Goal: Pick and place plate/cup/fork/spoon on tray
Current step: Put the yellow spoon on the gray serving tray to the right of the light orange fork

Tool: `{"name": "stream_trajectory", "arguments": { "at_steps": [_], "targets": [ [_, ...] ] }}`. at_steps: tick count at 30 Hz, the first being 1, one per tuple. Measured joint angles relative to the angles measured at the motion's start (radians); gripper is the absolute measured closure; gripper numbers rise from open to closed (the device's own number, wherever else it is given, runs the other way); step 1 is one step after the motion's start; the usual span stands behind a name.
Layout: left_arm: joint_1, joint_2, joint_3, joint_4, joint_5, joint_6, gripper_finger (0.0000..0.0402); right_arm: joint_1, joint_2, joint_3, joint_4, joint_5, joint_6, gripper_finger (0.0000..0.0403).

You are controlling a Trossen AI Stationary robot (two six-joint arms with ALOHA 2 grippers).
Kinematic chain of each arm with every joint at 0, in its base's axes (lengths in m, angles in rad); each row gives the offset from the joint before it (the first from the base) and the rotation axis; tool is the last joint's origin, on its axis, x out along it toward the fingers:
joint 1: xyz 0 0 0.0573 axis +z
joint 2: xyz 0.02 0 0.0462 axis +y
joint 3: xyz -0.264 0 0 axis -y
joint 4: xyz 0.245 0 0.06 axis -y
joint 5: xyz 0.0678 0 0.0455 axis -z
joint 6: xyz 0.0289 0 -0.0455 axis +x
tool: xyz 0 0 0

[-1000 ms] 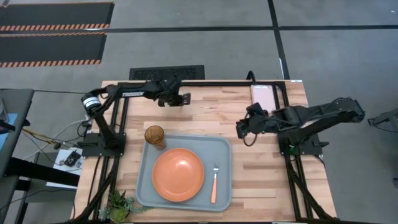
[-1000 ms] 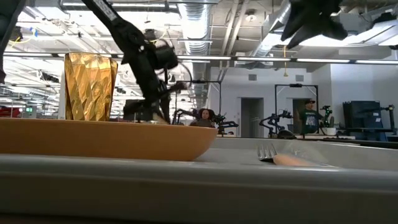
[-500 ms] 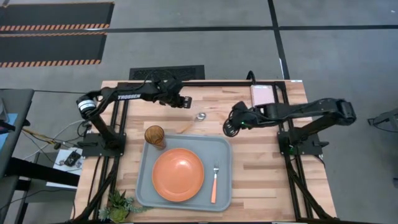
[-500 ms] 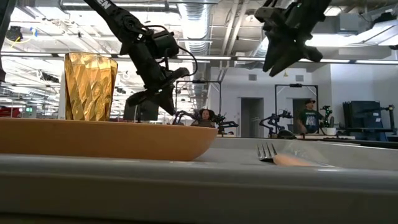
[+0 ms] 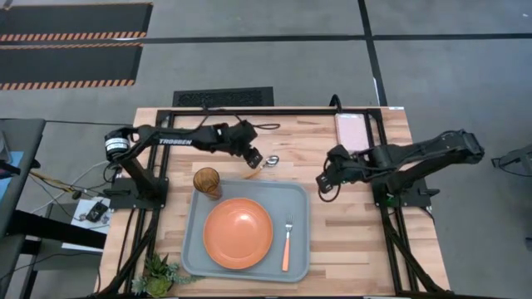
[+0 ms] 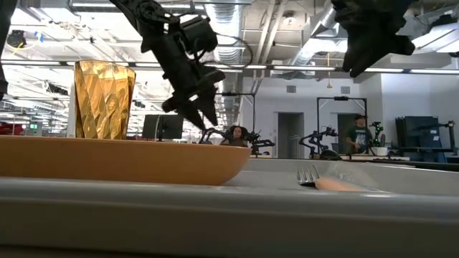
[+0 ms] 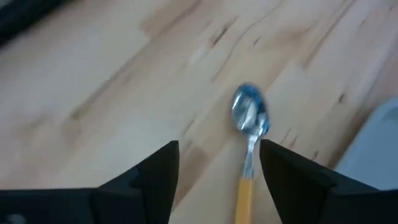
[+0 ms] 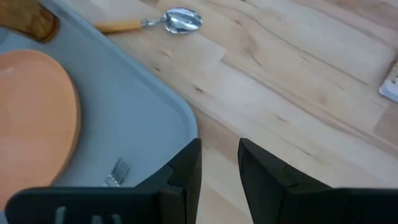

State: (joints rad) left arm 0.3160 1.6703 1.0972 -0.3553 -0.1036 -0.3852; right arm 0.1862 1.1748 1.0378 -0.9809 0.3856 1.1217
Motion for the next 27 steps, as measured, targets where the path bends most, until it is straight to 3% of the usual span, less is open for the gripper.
{"name": "stream_trajectory", "arguments": {
  "at_steps": [5, 12, 27],
  "targets": [
    [-0.038, 0.024, 0.004, 0.045, -0.016, -0.004, 0.0194, 0.037, 0.01, 0.0, 0.004, 0.011, 0.033, 0.0274],
    [-0.035, 0.156, 0.002, 0.043, 0.094, -0.027, 0.0221, 0.075, 0.022, -0.001, -0.009, 0.011, 0.057, 0.0274],
    [-0.06, 0.233, 0.021, 0.093, 0.087, 0.023, 0.0227, 0.088, 0.021, 0.0, -0.042, 0.013, 0.083, 0.0274]
  ]
}}
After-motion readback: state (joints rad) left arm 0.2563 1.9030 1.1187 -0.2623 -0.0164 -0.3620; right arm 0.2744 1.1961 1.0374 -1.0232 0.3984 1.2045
